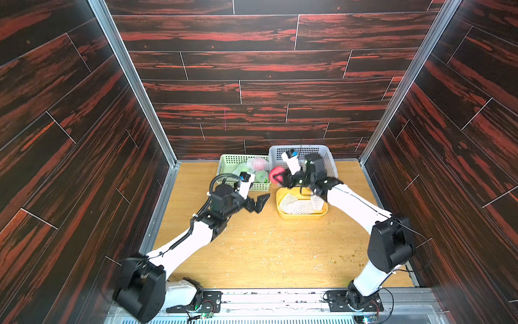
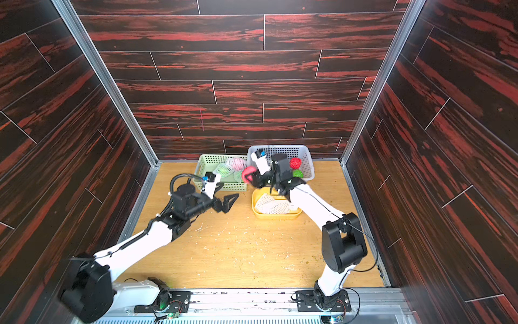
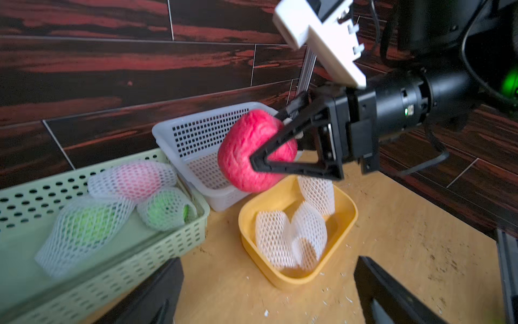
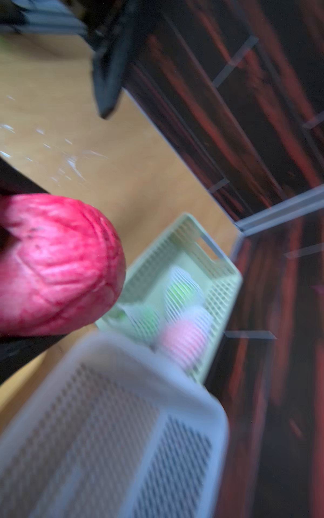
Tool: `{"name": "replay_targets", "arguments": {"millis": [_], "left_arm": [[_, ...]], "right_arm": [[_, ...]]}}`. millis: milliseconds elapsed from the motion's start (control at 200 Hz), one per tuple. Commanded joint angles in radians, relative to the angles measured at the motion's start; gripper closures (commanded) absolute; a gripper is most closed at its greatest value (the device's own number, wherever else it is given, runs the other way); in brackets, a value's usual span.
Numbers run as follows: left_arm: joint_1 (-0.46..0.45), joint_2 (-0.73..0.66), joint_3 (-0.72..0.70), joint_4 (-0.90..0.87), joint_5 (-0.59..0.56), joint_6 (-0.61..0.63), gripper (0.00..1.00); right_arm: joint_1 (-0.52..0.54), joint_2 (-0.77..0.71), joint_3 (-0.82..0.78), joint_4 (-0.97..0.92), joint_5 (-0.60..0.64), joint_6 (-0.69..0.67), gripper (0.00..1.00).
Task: Remove foam nets from apples
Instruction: Place the apple in the basket.
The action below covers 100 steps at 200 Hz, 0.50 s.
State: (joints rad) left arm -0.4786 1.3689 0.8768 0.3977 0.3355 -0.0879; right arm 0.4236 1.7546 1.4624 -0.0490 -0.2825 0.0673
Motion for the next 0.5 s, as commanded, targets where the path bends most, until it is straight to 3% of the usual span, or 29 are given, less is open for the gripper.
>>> {"name": "replay_targets", "arguments": {"millis": [0, 115, 296, 496], "left_arm": [[0.001, 0.119, 0.134, 0.018, -0.026, 0.021, 0.0], [0.001, 0.229, 0.262, -0.017, -0.055, -0.01, 0.0], [0.001, 0.351, 0.434, -0.154, -0.039, -0.002, 0.0], [0.001, 0.422, 0.468, -0.178, -0.037, -0.012, 0.0]], "right_arm": [[-0.078, 0.119, 0.114, -0.105, 0.117, 0.039, 0.71], [-0.154, 0.249, 0.284, -0.214, 0.231, 0.029, 0.71], [-0.247, 0.422, 0.497, -0.325, 0.237, 0.006, 0.68], [-0.267, 0.739, 0.996, -0.597, 0.233, -0.067, 0.69]]}}
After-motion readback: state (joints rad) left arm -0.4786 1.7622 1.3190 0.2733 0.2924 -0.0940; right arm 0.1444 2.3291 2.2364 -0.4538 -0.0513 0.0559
